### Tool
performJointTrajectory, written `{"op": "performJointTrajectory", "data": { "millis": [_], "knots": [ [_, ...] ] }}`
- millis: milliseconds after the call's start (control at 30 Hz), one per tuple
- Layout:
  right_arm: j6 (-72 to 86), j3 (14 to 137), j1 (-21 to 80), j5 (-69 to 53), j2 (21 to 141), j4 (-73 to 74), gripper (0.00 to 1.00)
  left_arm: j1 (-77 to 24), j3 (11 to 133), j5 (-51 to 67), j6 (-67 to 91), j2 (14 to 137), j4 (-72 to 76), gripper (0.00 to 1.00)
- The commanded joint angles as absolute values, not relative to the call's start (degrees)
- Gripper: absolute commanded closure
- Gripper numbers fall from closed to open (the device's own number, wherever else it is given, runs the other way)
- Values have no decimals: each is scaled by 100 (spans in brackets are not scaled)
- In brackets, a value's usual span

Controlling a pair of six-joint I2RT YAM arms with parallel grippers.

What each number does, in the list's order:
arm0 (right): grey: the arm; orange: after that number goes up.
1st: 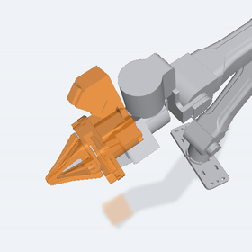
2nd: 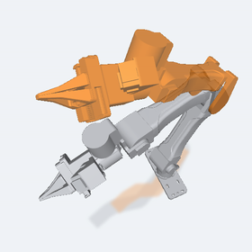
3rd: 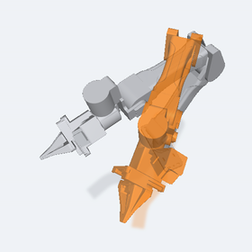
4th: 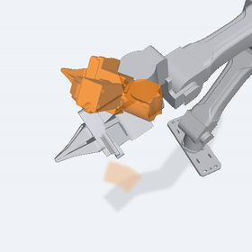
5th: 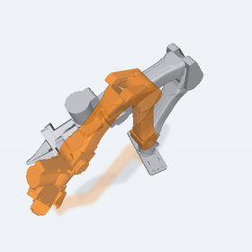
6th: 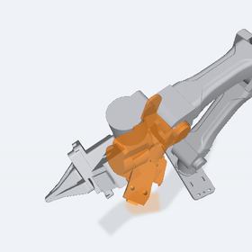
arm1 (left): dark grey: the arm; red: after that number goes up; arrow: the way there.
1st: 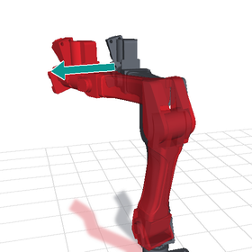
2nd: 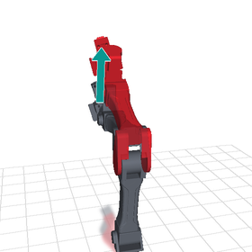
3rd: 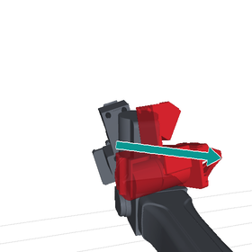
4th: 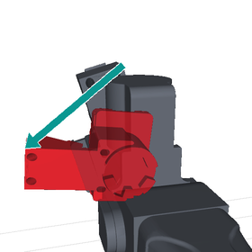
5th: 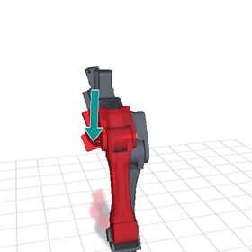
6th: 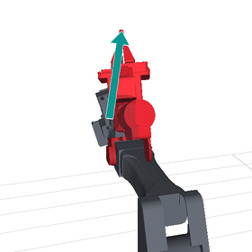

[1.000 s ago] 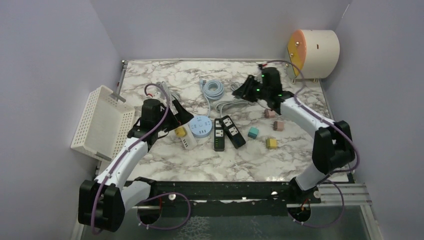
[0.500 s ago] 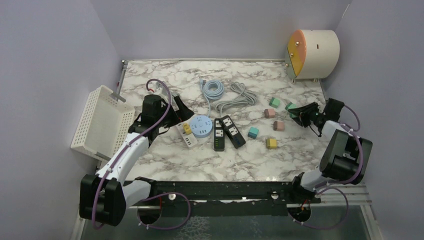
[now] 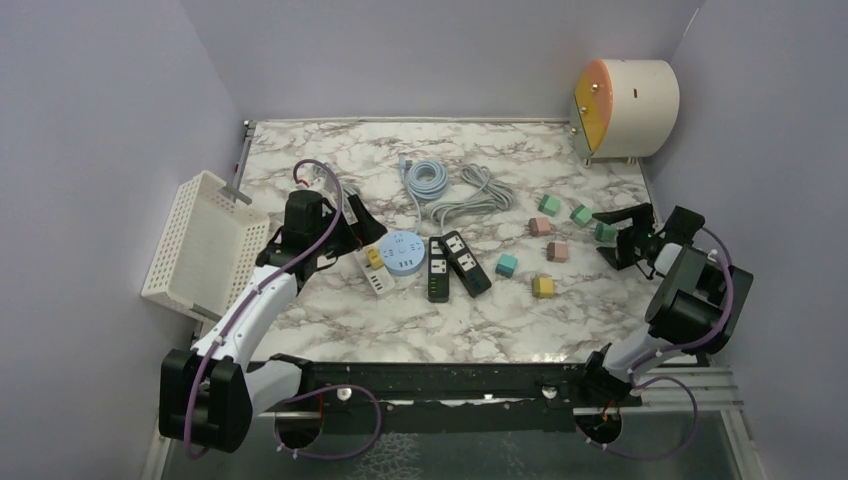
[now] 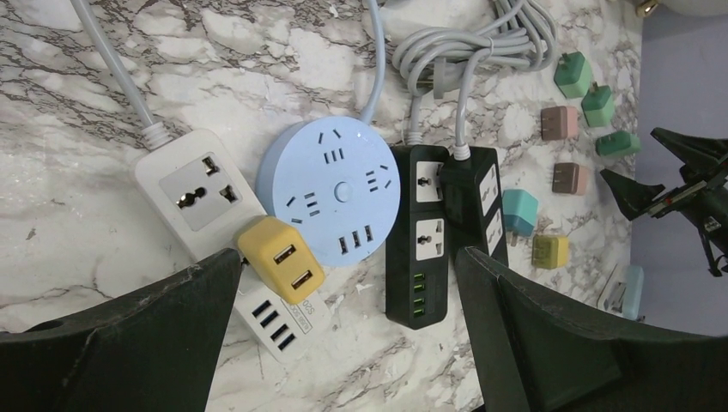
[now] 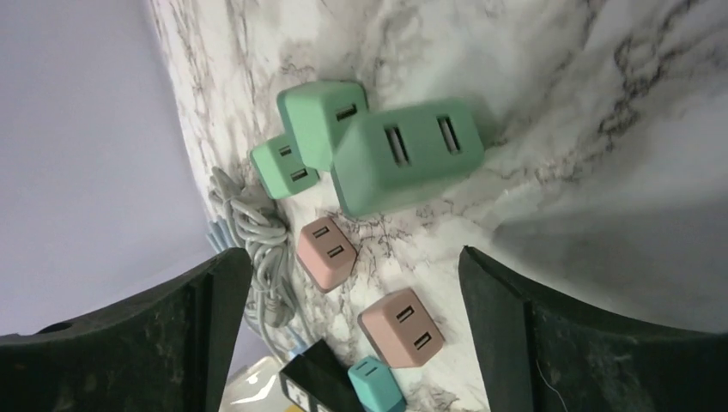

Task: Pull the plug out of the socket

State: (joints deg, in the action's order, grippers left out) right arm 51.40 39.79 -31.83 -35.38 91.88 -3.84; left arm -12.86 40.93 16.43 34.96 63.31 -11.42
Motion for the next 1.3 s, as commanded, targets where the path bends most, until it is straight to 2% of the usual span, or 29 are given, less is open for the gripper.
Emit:
{"op": "performJointTrajectory", "data": {
  "millis": [0, 133, 200, 267, 400, 567, 667, 933, 1267],
  "knots": [
    [4979, 4321, -3217, -3064, 9083, -17, 0, -1266, 4323, 1673, 3437, 6334, -1152, 1],
    [5003, 4141, -3166, -3121, 8577, -46, 0, -1266, 4354, 1658, 3437, 6330, -1189, 1],
    [4974, 4059, -2788, -3016, 8057, -54, 0, -1232, 4368, 1635, 3429, 6307, -1252, 1],
    [4703, 4318, -1901, -2348, 7495, 363, 0, -1089, 4373, 1673, 3420, 6274, -1349, 1],
    [4155, 5050, 671, -710, 6979, 681, 0, -324, 4215, 1937, 3474, 6138, -1688, 1],
    [2837, 6918, 3554, 1137, 8354, 1271, 0, 1082, 3593, 2760, 3815, 6034, -1839, 1],
    [2000, 8457, 4654, 1687, 9738, 1996, 0, 1441, 3275, 3170, 4011, 5997, -1782, 1],
    [1227, 10106, 5476, 781, 11652, 2517, 0, 1635, 2998, 3374, 4092, 5571, -1860, 1],
    [1291, 9964, 5862, 476, 12303, 2489, 11, 1927, 2889, 3585, 3959, 5486, -1987, 1]
  ]
}}
